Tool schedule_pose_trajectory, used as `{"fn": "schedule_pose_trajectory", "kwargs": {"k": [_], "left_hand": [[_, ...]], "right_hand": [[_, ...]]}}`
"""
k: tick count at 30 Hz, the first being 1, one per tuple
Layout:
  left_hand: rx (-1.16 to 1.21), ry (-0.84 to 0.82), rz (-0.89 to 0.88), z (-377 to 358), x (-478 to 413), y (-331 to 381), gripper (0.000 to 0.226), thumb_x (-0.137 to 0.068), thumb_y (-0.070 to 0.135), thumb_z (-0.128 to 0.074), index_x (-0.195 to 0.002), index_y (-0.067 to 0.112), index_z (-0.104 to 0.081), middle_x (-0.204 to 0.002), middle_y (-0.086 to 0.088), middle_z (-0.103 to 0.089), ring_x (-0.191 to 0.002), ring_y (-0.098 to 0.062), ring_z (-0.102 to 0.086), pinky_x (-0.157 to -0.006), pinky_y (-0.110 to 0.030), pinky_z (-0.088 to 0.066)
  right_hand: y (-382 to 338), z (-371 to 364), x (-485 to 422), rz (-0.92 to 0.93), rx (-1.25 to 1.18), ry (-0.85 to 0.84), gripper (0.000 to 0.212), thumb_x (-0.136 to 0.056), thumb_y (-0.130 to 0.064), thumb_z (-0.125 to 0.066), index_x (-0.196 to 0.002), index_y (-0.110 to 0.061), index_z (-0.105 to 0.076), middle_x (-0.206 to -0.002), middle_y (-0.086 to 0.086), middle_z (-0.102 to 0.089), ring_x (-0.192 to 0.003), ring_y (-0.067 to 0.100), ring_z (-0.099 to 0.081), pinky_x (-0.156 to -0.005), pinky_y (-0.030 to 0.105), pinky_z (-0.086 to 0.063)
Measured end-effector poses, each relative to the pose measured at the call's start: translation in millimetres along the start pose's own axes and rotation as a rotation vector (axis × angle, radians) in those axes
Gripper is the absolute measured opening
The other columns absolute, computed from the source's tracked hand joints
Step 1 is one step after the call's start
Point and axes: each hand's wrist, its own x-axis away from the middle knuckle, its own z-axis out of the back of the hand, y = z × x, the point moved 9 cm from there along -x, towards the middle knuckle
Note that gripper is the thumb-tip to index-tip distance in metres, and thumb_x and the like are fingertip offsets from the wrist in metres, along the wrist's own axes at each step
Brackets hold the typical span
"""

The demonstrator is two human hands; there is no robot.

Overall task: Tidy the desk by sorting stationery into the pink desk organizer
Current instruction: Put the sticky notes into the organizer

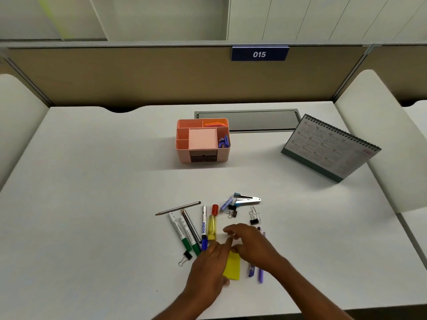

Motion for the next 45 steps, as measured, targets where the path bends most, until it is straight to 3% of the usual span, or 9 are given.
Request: {"fn": "schedule_pose_trajectory", "kwargs": {"k": [9, 12, 15, 18, 24, 29, 33, 41, 45], "left_hand": [[-0.043, -0.039, -0.006, -5.1, -13.2, -3.9, 0.097, -0.087, 0.037, -0.075, -0.161, 0.029, -0.014, -0.148, 0.003, -0.037, -0.137, -0.019, -0.038, -0.105, -0.031, -0.044], [0.051, 0.066, 0.003, 3.9, -15.0, -5.4, 0.061, -0.099, 0.035, -0.06, -0.154, 0.033, -0.034, -0.139, 0.006, -0.045, -0.127, -0.014, -0.049, -0.095, -0.024, -0.047], [0.206, 0.213, 0.008, 23.3, -16.0, -7.4, 0.025, -0.101, 0.034, -0.057, -0.123, 0.03, -0.067, -0.117, 0.007, -0.052, -0.105, -0.011, -0.063, -0.083, -0.023, -0.053], [0.378, 0.357, 0.062, 49.8, -17.5, -14.2, 0.009, -0.097, 0.031, -0.064, -0.105, 0.03, -0.069, -0.108, 0.013, -0.052, -0.09, -0.004, -0.06, -0.076, -0.024, -0.052], [0.609, 0.592, 0.029, 110.7, -30.5, -18.3, 0.015, -0.091, 0.019, -0.074, -0.102, 0.026, -0.068, -0.1, 0.014, -0.062, -0.089, -0.005, -0.062, -0.073, -0.018, -0.05], [0.636, 0.662, -0.038, 159.1, -52.3, -16.8, 0.023, -0.09, 0.028, -0.077, -0.112, 0.025, -0.071, -0.105, 0.014, -0.067, -0.094, -0.009, -0.066, -0.068, -0.022, -0.058], [0.48, 0.781, -0.111, 201.5, -66.0, -12.4, 0.017, -0.09, 0.023, -0.079, -0.106, 0.02, -0.076, -0.102, 0.009, -0.069, -0.089, -0.006, -0.067, -0.071, -0.023, -0.059], [0.28, 0.952, -0.22, 283.5, -109.7, -17.1, 0.018, -0.09, 0.024, -0.078, -0.107, 0.016, -0.079, -0.101, 0.003, -0.077, -0.088, -0.011, -0.07, -0.076, -0.032, -0.059], [0.137, 1.045, -0.193, 320.2, -141.8, -24.0, 0.016, -0.093, 0.026, -0.074, -0.106, 0.018, -0.08, -0.102, 0.002, -0.079, -0.09, -0.017, -0.073, -0.076, -0.034, -0.059]], "right_hand": [[7.8, 11.0, 6.1, -0.057, -0.021, 0.042, 0.048, -0.086, -0.021, -0.076, -0.128, -0.039, -0.062, -0.121, -0.021, -0.063, -0.104, -0.002, -0.061, -0.092, 0.024, -0.054], [11.3, 17.1, 12.0, -0.066, -0.059, 0.046, 0.044, -0.085, -0.027, -0.078, -0.124, -0.039, -0.064, -0.115, -0.021, -0.065, -0.101, -0.003, -0.063, -0.09, 0.025, -0.055], [12.4, 27.1, 16.1, -0.053, -0.111, 0.044, 0.035, -0.086, -0.032, -0.077, -0.12, -0.037, -0.067, -0.11, -0.019, -0.068, -0.099, -0.001, -0.065, -0.09, 0.027, -0.055], [7.4, 40.2, 19.1, -0.024, -0.172, 0.052, 0.021, -0.093, -0.038, -0.07, -0.114, -0.035, -0.072, -0.106, -0.017, -0.072, -0.098, 0.0, -0.066, -0.09, 0.028, -0.055], [-28.7, 91.6, 17.3, 0.08, -0.276, 0.296, 0.01, -0.096, -0.017, -0.069, -0.096, -0.023, -0.077, -0.078, -0.008, -0.073, -0.072, 0.011, -0.071, -0.066, 0.025, -0.054], [-71.9, 134.9, 7.4, 0.281, -0.102, 0.487, 0.012, -0.097, -0.019, -0.069, -0.106, -0.02, -0.077, -0.088, -0.021, -0.071, -0.081, 0.007, -0.069, -0.074, 0.026, -0.058], [-102.6, 165.3, -6.0, 0.379, 0.069, 0.599, 0.015, -0.097, -0.017, -0.068, -0.11, -0.017, -0.077, -0.101, -0.003, -0.077, -0.088, 0.013, -0.07, -0.081, 0.025, -0.057], [-145.5, 231.4, -59.2, 0.496, 0.226, 0.791, 0.022, -0.097, -0.01, -0.065, -0.118, -0.012, -0.073, -0.106, 0.006, -0.072, -0.091, 0.021, -0.068, -0.075, 0.035, -0.058], [-163.9, 265.4, -93.6, 0.532, 0.233, 0.883, 0.024, -0.1, -0.02, -0.057, -0.114, -0.012, -0.075, -0.106, 0.006, -0.076, -0.091, 0.023, -0.071, -0.078, 0.039, -0.058]]}}
